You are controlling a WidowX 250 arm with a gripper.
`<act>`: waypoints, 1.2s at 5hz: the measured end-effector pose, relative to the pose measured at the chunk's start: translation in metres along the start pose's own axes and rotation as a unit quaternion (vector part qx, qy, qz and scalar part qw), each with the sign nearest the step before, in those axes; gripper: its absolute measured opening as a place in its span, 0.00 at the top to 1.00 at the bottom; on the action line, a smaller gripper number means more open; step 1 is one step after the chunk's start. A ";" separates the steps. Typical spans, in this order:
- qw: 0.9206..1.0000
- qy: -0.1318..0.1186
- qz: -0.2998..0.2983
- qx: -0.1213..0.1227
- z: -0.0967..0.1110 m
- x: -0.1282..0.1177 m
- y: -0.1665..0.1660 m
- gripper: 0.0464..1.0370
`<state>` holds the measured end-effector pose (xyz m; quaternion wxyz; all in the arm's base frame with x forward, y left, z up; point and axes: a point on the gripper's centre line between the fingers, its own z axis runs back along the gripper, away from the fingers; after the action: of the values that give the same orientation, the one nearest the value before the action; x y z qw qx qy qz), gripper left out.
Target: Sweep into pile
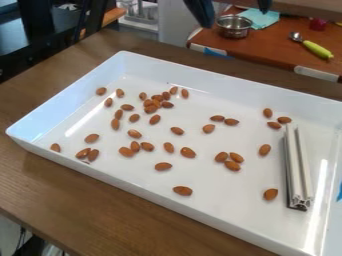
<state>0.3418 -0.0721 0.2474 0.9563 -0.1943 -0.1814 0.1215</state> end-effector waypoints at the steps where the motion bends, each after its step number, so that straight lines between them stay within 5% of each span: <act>1: 1.000 0.023 0.008 0.011 -0.015 -0.005 0.007 0.04; 3: 0.996 0.070 0.017 0.061 -0.069 -0.023 -0.008 0.04; 6: 0.992 0.060 0.045 0.098 -0.123 -0.034 -0.023 0.04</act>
<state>0.3633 -0.1431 0.1413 0.9735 -0.1148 -0.1016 0.1700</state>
